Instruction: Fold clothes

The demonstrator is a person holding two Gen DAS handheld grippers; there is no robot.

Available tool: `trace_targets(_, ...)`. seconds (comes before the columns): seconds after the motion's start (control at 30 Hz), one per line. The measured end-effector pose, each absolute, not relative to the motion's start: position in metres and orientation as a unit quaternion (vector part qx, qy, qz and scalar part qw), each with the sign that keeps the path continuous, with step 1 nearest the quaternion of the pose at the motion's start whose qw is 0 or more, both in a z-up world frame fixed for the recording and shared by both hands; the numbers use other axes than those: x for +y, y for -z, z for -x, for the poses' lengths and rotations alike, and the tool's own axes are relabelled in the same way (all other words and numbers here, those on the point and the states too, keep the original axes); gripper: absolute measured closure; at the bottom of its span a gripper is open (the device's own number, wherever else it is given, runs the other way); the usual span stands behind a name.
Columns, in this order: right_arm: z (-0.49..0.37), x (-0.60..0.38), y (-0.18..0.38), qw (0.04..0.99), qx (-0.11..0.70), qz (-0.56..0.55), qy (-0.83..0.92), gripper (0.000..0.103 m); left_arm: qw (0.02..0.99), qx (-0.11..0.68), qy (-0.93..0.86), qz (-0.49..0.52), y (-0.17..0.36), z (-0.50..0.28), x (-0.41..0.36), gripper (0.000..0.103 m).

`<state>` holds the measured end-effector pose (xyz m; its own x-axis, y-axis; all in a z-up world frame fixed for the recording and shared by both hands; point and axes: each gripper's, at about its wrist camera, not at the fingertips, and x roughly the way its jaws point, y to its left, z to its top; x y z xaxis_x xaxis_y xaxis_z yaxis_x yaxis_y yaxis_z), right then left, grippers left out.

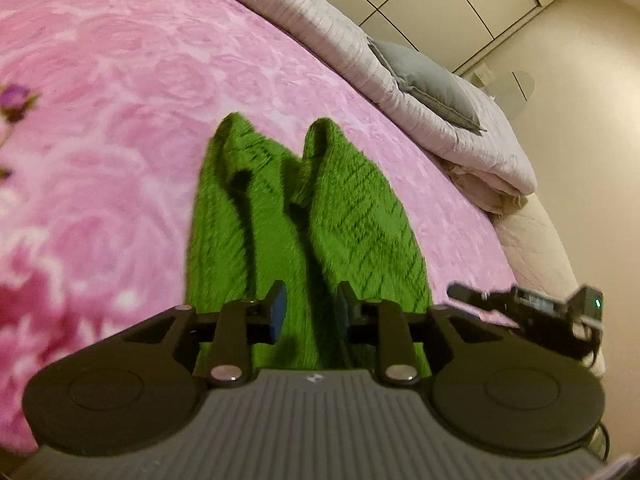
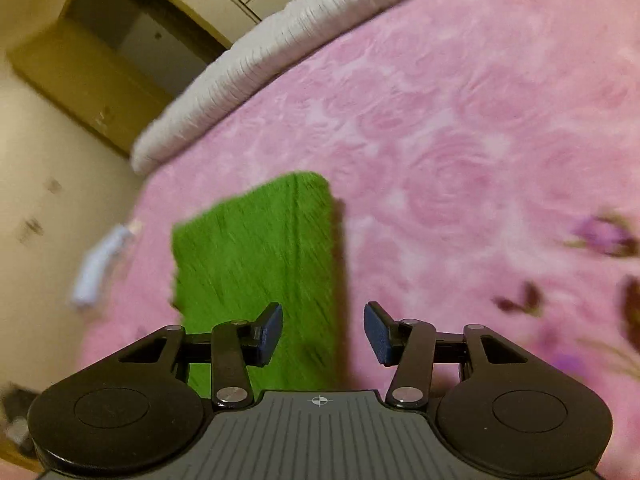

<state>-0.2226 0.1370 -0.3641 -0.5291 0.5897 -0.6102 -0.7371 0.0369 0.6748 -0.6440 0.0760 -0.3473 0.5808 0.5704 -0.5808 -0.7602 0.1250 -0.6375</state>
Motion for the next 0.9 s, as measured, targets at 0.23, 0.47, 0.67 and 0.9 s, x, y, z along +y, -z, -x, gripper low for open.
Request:
trace_targets(0.23, 0.227, 0.215, 0.384, 0.406, 0.538, 0.100, -0.732, 0.053, 0.744, 0.108, -0.454, 0.477, 0.351, 0.630, 0.128, 0.073)
trace_targets(0.47, 0.244, 0.244, 0.396, 0.378, 0.512, 0.140, -0.758, 0.053, 0.734, 0.088, -0.450, 0.501, 0.374, 0.625, 0.171, 0.068)
trace_targets(0.67, 0.252, 0.240, 0.388, 0.386, 0.503, 0.152, -0.758, 0.053, 0.759, 0.083, -0.435, 0.477, 0.366, 0.624, 0.169, 0.091)
trace_targets(0.9, 0.302, 0.244, 0.353, 0.368, 0.443, 0.214, -0.789, 0.056, 0.748, 0.099, -0.466, 0.462, 0.344, 0.659, 0.174, 0.092)
